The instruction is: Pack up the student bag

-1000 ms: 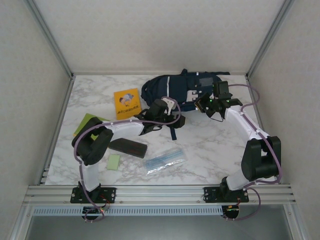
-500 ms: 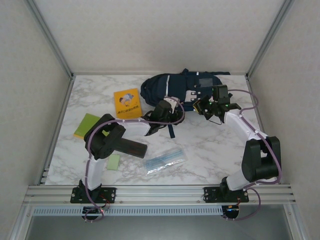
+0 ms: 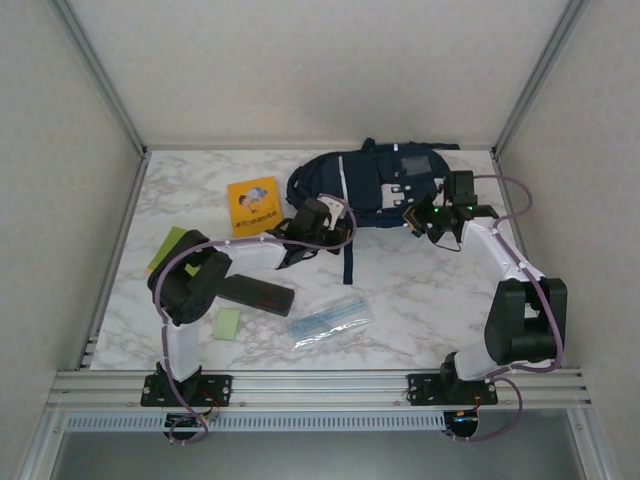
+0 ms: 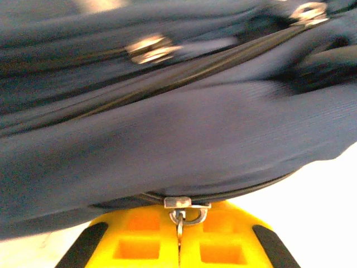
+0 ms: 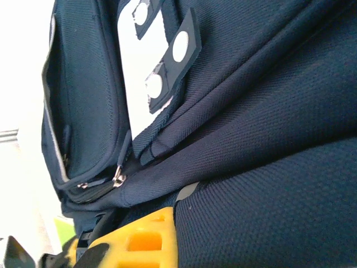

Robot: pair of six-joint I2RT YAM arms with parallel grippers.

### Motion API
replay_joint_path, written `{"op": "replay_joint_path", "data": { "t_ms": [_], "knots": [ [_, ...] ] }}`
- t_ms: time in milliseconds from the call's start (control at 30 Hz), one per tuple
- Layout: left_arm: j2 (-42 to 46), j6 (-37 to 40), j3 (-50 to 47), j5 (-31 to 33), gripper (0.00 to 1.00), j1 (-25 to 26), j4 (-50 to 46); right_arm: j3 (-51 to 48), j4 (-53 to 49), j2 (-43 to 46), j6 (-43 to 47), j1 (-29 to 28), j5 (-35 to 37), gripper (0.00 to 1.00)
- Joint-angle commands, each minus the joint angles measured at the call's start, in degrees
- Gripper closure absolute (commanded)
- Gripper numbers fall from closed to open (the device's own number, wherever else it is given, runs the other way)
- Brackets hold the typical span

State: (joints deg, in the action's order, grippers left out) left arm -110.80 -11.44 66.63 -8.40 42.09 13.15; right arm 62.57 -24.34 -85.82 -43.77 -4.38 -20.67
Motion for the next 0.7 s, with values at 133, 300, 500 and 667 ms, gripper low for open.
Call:
{"op": "replay_joint_path", "data": {
  "t_ms": [133,300,500,667],
  "knots": [
    [4.9,1.75,-0.91,0.14,1.0,-6.23,-11.74,5.6,-1.75,-2.55,10.71,5.6,4.99,1.0],
    [7.22,0.72,3.79,-9.03,1.0,-3.27,-18.98,12.74,-0.25,-10.49,11.0,6.32,4.52,1.0],
    [3.85,-7.4,13.72,-14.9,1.0,0.75,-24.93,15.02,-3.07,-11.94,5.01,6.32,-1.8,0.35],
    [-1.41,-13.86,21.31,-17.61,1.0,2.19,-23.74,4.67,-3.26,-2.96,1.13,6.23,-6.43,0.06]
  ]
}}
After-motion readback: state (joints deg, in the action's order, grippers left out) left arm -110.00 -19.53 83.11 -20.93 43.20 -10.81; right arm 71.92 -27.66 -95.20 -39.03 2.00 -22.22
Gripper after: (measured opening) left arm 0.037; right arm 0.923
